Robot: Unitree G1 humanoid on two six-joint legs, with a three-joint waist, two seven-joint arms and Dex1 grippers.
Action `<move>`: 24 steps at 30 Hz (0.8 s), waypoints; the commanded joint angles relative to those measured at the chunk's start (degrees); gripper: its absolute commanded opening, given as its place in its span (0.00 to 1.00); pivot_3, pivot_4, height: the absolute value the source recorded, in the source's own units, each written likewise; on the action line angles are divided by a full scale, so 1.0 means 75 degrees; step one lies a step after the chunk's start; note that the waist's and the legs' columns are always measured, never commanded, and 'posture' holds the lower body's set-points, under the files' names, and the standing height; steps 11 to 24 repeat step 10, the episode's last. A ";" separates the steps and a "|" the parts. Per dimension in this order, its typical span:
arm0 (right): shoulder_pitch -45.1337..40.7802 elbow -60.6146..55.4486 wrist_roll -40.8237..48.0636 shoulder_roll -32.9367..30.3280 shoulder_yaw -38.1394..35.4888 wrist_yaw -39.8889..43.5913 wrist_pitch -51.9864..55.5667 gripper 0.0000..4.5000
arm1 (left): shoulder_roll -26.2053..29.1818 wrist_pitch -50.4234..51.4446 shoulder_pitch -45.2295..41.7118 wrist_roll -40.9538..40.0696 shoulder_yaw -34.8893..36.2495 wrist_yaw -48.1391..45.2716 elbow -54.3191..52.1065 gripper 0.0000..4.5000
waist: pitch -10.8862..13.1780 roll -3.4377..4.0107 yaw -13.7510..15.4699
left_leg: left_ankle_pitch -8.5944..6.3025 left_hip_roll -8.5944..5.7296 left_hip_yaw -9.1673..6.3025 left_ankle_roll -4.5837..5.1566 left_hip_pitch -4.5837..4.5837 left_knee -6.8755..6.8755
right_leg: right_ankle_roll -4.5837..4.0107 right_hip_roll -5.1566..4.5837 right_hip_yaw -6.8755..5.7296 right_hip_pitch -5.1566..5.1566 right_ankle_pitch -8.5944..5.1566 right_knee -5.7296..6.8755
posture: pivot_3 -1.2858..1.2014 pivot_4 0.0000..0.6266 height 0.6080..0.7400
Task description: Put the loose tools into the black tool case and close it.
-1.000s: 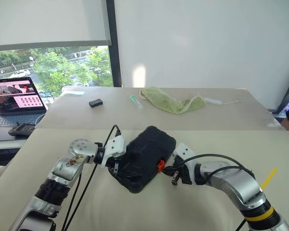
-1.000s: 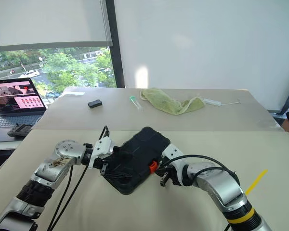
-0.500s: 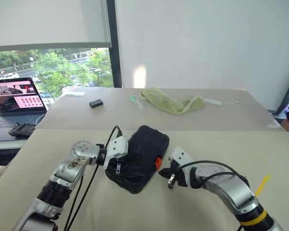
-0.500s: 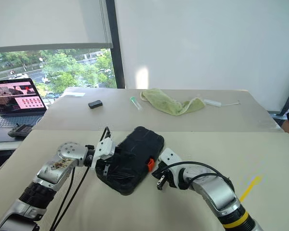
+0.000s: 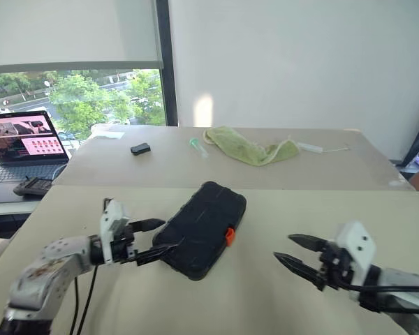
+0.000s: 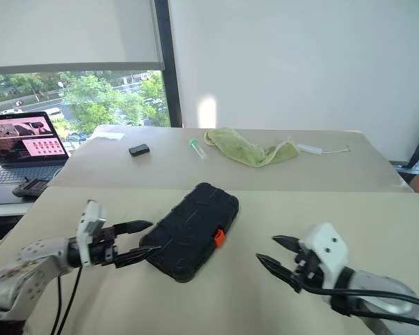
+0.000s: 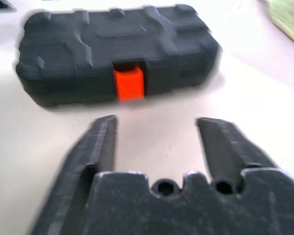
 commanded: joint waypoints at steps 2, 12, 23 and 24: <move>0.0999 -0.0048 0.0266 -0.0174 -0.1394 0.0826 -0.0686 0.99 | 0.0246 -0.0212 0.1419 -0.0119 0.1186 0.0042 -0.0720 1.00 | 0.0001 0.0001 0.0018 | -0.0001 0.0002 0.0001 -0.0001 0.0001 0.0000 | -0.0008 -0.0004 -0.0001 0.0000 -0.0005 -0.0001 | 0.52 0.24 1.00; 0.2031 0.0885 -0.0077 -0.0258 -0.2237 0.1740 -0.1887 0.99 | 0.0196 -0.0715 0.2998 0.0059 0.1804 -0.0071 -0.0666 1.00 | 0.0008 -0.0001 0.0078 | -0.0004 0.0009 0.0002 -0.0004 0.0015 -0.0001 | -0.0047 -0.0058 -0.0016 -0.0007 -0.0061 -0.0002 | 0.52 0.24 1.00; 0.2031 0.0885 -0.0077 -0.0258 -0.2237 0.1740 -0.1887 0.99 | 0.0196 -0.0715 0.2998 0.0059 0.1804 -0.0071 -0.0666 1.00 | 0.0008 -0.0001 0.0078 | -0.0004 0.0009 0.0002 -0.0004 0.0015 -0.0001 | -0.0047 -0.0058 -0.0016 -0.0007 -0.0061 -0.0002 | 0.52 0.24 1.00; 0.2031 0.0885 -0.0077 -0.0258 -0.2237 0.1740 -0.1887 0.99 | 0.0196 -0.0715 0.2998 0.0059 0.1804 -0.0071 -0.0666 1.00 | 0.0008 -0.0001 0.0078 | -0.0004 0.0009 0.0002 -0.0004 0.0015 -0.0001 | -0.0047 -0.0058 -0.0016 -0.0007 -0.0061 -0.0002 | 0.52 0.24 1.00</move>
